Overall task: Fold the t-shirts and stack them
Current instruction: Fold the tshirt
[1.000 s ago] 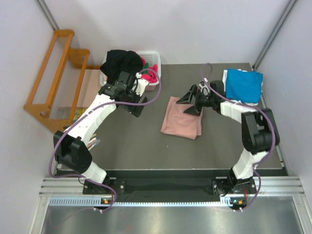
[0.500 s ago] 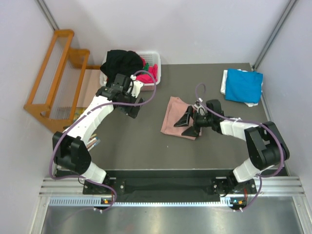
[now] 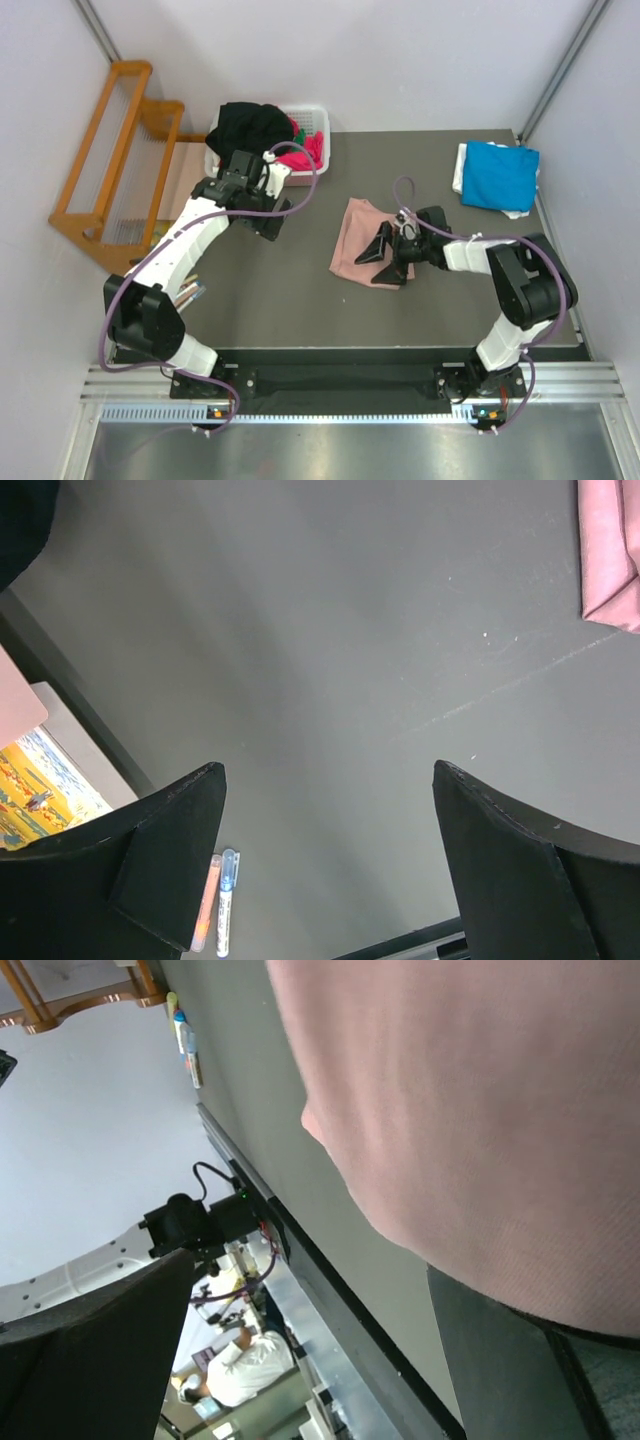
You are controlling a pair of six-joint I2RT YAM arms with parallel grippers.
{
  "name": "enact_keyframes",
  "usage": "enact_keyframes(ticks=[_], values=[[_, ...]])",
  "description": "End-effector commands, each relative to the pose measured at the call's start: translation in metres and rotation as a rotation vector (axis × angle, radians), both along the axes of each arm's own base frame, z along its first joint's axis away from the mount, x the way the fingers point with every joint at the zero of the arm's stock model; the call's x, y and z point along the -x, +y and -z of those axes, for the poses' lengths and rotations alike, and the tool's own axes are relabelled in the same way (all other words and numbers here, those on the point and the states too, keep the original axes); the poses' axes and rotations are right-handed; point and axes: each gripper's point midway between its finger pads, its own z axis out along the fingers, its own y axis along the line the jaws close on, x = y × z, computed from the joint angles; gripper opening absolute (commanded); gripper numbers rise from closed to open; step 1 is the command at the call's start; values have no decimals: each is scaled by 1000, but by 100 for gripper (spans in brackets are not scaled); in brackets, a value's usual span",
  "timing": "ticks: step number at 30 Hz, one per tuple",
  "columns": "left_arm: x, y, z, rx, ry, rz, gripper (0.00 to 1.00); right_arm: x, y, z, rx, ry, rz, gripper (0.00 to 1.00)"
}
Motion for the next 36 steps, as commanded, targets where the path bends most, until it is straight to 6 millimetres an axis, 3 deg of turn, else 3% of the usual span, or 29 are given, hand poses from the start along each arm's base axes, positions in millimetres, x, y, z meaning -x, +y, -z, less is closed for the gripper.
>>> enact_keyframes(ticks=[1, 2, 3, 5, 7, 8, 12, 16, 25, 36], values=[[-2, 1, -19, 20, -61, 2, 89, -31, -3, -63, -11, -176, -19, 100], [-2, 1, -20, 22, -60, 2, 89, -47, -8, -91, -24, -261, -8, 100], [-1, 1, -22, 26, -62, 3, 89, -53, -12, -104, -27, -286, -3, 100], [-3, 0, -26, 29, -72, 1, 89, -73, -31, -125, -12, -336, 46, 100], [-1, 1, -28, 30, -69, 1, 89, -87, -47, -129, 0, -348, 92, 100], [-1, 1, -30, 31, -71, 1, 89, -100, -67, -120, 32, -322, 158, 100], [0, 3, -32, 24, -75, -4, 89, -129, -117, -85, 95, -274, 320, 100], [2, 4, -31, 17, -69, 3, 89, -144, -149, -41, 149, -199, 402, 100], [-2, 2, -31, 17, -63, -1, 89, -163, -170, 4, 174, -131, 448, 100], [0, 3, -27, 12, -47, 2, 89, -186, -166, 36, 100, -106, 414, 100]])
